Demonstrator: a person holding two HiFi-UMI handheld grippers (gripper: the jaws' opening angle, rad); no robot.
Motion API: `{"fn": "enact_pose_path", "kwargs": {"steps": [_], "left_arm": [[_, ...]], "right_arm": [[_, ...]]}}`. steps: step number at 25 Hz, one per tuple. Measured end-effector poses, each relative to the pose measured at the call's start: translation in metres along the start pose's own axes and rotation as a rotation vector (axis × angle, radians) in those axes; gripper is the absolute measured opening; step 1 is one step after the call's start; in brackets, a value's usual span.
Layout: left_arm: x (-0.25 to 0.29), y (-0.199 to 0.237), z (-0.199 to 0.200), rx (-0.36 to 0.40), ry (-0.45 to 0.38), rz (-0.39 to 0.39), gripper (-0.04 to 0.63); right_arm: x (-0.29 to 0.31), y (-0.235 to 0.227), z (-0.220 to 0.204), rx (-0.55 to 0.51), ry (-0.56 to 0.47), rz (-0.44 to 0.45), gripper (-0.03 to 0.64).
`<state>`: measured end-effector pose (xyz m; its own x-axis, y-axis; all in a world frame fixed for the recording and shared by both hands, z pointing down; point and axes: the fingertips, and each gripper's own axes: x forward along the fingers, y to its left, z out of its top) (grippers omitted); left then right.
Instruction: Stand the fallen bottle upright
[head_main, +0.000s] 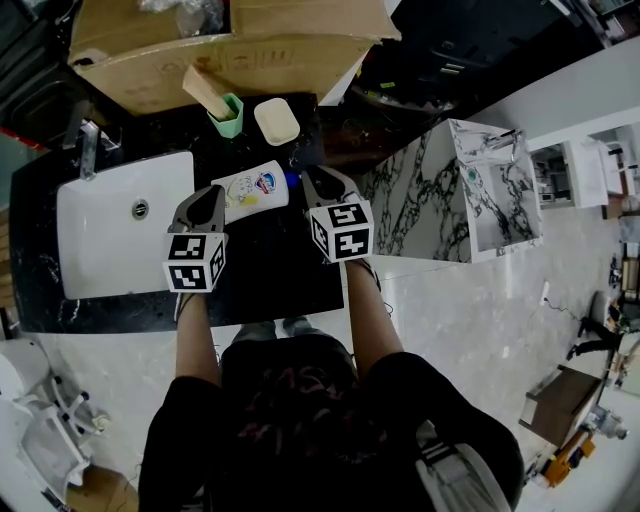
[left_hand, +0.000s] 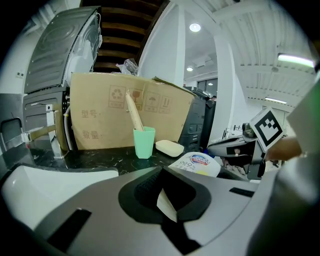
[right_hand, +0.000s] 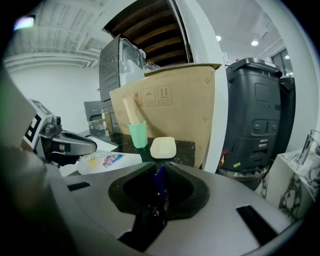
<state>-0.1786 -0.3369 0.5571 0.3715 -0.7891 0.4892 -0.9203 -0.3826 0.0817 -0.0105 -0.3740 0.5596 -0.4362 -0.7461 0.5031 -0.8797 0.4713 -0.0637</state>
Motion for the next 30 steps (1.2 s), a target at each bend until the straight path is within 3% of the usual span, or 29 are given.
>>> {"fn": "enact_pose_path", "kwargs": {"steps": [15, 30], "left_arm": [[0.001, -0.009, 0.002, -0.014, -0.012, -0.019, 0.017], [-0.004, 0.001, -0.013, -0.053, 0.005, 0.031, 0.017]], "right_arm": [[-0.03, 0.015, 0.072, -0.11, -0.114, 0.033, 0.091], [-0.045, 0.092, 0.131, -0.314, -0.212, 0.152, 0.11]]}}
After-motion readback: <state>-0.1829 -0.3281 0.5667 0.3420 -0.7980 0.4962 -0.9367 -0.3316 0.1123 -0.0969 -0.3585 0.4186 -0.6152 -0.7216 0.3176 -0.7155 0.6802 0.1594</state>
